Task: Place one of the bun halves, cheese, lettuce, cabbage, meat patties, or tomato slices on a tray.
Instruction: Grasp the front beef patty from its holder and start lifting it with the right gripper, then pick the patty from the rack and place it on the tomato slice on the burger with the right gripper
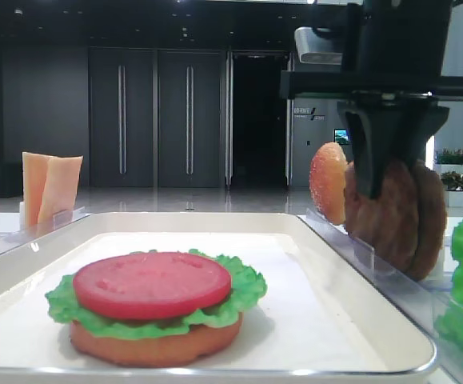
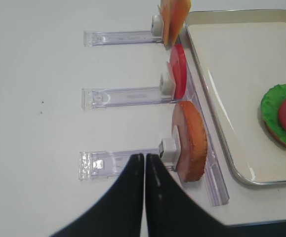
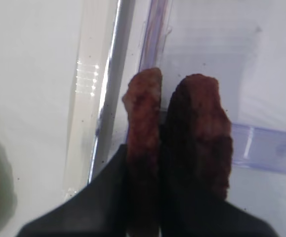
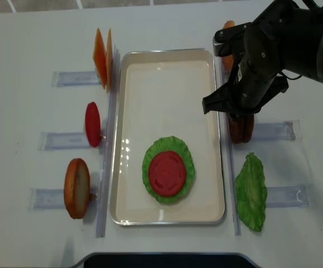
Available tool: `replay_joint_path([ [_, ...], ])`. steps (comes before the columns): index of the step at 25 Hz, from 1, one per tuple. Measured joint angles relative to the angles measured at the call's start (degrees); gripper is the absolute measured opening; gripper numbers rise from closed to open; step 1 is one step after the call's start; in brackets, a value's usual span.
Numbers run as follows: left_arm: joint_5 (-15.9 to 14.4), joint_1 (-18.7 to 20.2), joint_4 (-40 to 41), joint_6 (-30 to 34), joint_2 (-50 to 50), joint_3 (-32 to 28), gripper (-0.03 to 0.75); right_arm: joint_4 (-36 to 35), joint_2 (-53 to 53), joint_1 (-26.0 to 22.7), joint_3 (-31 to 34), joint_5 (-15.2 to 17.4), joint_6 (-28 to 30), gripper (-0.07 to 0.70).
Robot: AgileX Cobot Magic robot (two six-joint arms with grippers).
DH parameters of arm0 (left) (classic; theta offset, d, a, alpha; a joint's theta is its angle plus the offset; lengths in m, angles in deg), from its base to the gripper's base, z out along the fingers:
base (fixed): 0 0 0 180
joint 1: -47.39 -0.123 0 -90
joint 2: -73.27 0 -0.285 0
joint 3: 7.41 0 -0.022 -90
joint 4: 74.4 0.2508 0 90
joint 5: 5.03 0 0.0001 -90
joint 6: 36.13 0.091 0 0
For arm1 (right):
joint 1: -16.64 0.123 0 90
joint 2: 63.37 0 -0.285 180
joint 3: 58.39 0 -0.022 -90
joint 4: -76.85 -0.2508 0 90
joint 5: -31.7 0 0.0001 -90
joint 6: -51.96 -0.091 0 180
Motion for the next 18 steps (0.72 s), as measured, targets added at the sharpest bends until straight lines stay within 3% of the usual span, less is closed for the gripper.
replay_joint_path([
  [10,0.0,0.0,0.0,0.0,0.0,0.0,0.0,-0.01,2.02,0.0,0.0,0.79,0.0,0.124],
  [18,0.0,0.0,0.0,0.0,0.0,0.0,0.0,-3.41,9.94,0.0,0.0,1.86,0.26,0.125],
])
